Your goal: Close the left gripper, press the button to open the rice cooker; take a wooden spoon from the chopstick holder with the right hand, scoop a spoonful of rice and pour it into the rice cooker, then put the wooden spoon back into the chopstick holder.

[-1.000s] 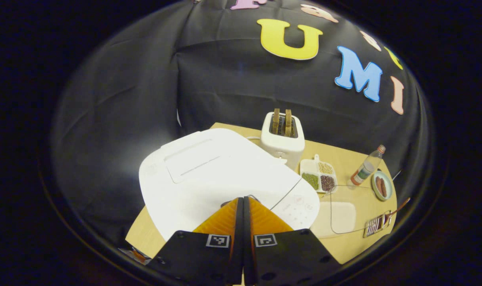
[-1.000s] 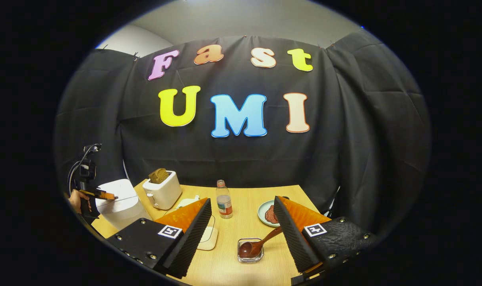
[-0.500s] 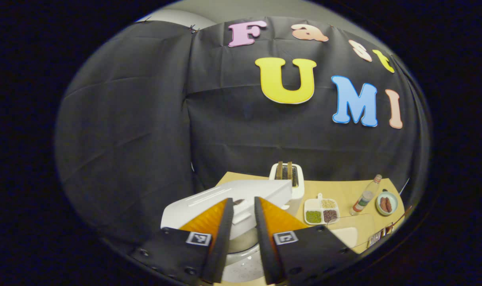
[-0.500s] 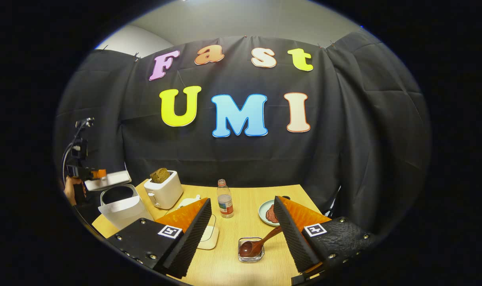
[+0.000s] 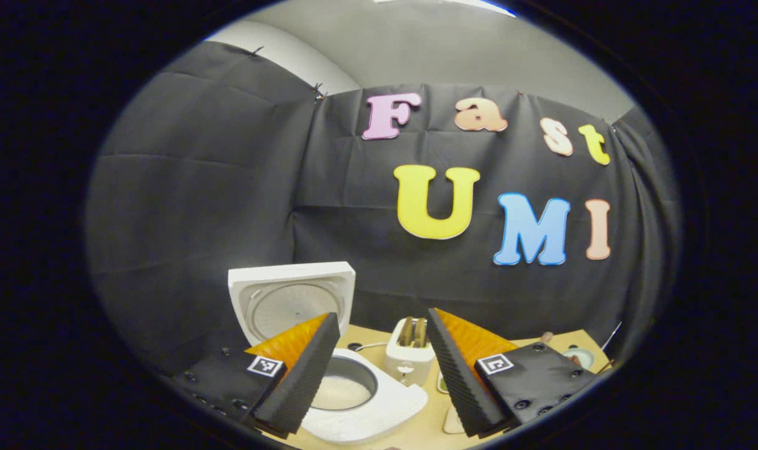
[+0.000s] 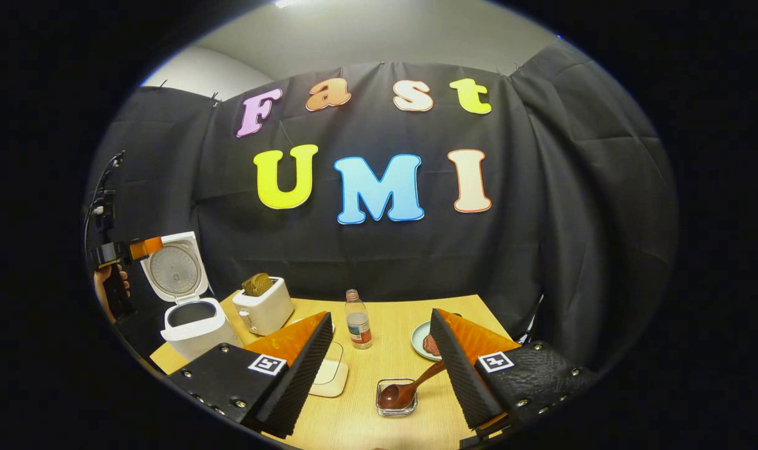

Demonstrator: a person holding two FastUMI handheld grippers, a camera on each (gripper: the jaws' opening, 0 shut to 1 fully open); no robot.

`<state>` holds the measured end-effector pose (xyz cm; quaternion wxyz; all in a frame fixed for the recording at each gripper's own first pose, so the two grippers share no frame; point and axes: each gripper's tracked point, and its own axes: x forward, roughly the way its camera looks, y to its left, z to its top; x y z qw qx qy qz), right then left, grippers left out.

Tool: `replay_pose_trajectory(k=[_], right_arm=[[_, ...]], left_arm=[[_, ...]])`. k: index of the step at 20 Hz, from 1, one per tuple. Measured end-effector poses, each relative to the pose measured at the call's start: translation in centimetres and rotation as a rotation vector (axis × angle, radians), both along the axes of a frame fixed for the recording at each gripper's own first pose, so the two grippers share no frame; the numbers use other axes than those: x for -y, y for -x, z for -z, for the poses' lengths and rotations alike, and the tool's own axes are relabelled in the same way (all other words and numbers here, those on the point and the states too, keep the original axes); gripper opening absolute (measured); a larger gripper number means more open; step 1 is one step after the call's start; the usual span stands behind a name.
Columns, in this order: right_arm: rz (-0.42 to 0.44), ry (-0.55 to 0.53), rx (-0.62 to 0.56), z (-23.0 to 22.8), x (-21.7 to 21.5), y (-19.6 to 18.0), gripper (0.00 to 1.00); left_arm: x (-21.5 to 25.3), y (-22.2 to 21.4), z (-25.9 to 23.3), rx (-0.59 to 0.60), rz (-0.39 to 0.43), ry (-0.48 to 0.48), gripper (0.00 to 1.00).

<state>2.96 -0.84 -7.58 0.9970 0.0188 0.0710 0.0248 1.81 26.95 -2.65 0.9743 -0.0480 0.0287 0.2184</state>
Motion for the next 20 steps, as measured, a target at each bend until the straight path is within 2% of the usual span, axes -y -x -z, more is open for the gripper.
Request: replay_pose_trajectory(k=[1,4,6,8,12,16,20], right_arm=[[-0.004,-0.009,-0.005,0.5,0.4,-0.1,0.96],[0.022,-0.039,-0.039,2.5,2.6,-0.8,0.95],[0.055,-0.053,-0.074,4.6,4.3,-1.5,0.96],[0.102,-0.082,-0.157,7.6,6.0,-2.3,0.96],[0.124,-0.177,-0.238,11.6,7.5,-4.2,0.96],[0.128,-0.25,-0.314,16.1,8.2,-6.5,0.96],[0.102,-0.272,-0.358,19.3,7.7,-8.8,0.89]], left_arm=[[1.4,0.5,-0.5,0.022,0.019,0.001,0.96],[5.0,1.2,-0.6,0.045,0.083,-0.031,0.96],[6.9,1.5,0.1,0.023,0.11,-0.035,0.97],[8.7,1.8,0.7,0.002,0.133,-0.03,0.97],[11.1,2.3,1.8,-0.035,0.159,-0.048,0.96],[12.3,2.8,2.4,-0.063,0.154,-0.041,0.97],[12.8,3.5,3.4,-0.091,0.115,-0.012,0.96]])
